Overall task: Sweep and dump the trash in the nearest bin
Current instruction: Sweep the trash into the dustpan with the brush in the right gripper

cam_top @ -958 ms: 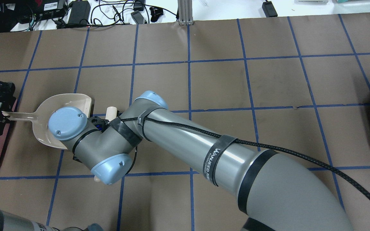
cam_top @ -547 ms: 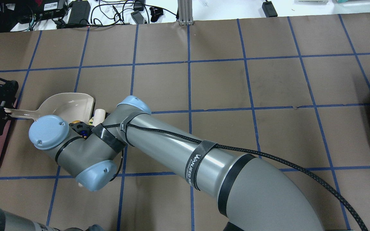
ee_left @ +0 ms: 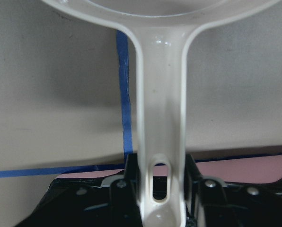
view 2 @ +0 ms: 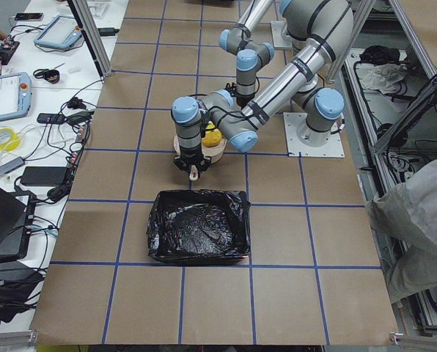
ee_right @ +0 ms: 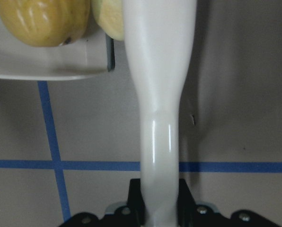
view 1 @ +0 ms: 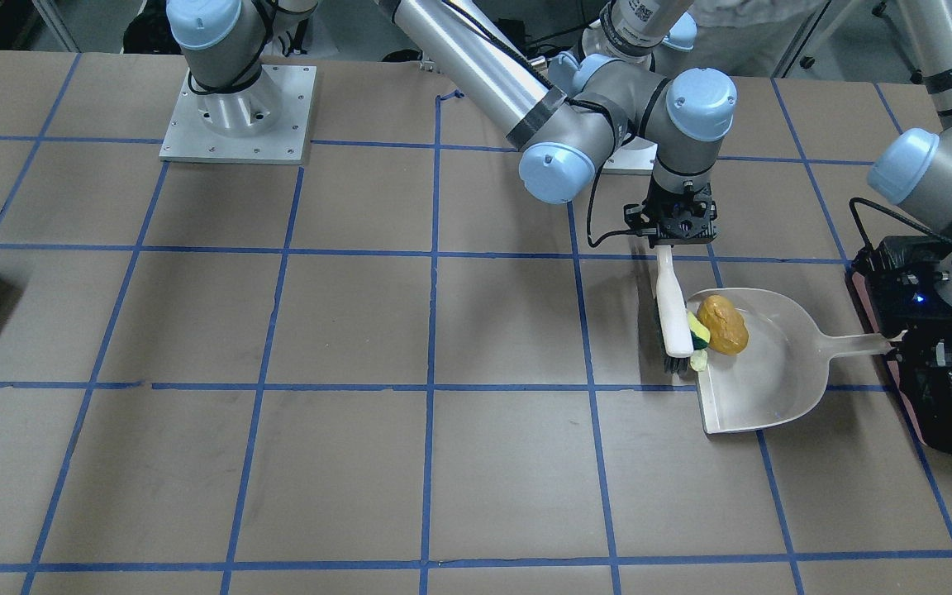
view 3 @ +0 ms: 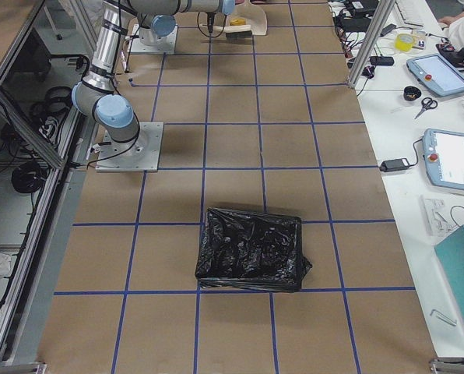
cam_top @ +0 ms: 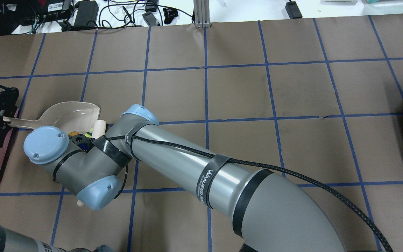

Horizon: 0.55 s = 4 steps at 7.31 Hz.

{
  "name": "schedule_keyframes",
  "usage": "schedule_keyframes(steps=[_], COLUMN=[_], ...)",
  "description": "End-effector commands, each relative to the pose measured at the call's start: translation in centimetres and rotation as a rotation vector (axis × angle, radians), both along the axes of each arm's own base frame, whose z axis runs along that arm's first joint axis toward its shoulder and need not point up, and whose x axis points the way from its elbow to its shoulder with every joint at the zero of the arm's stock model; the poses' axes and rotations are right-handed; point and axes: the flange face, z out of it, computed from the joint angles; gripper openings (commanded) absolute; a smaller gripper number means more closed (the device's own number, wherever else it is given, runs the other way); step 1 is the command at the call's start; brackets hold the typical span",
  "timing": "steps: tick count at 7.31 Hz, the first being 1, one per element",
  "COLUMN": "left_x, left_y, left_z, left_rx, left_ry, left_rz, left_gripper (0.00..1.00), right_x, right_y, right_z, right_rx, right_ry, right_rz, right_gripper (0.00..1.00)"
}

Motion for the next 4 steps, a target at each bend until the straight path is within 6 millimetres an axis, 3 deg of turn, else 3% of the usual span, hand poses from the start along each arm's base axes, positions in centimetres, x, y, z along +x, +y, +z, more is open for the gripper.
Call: schedule_keyframes(steps=[1, 3, 4], left_x=[0.1, 0.3, 0.3], left_y=[0.0, -0.3, -0.4], left_z=[0.0, -0.3, -0.4], left_rx=[0.0, 0.005, 0.006], left_ry=[0.0, 0.002, 0.003], left_rz=[-0.001, -0.026, -0.028], left_gripper=[0.0, 0.0, 0.0], right_x=[0.3, 1.3, 1.9], right_y=[-0.1, -0.2, -0.3], right_z=[0.9, 2.1, 1.8], right_rx=[0.004, 0.014, 0.016], right_ry=[-0.024, -0.078, -0.134], right_rz=[-0.004, -0.035, -0.064], right_gripper=[0.0, 0.0, 0.0])
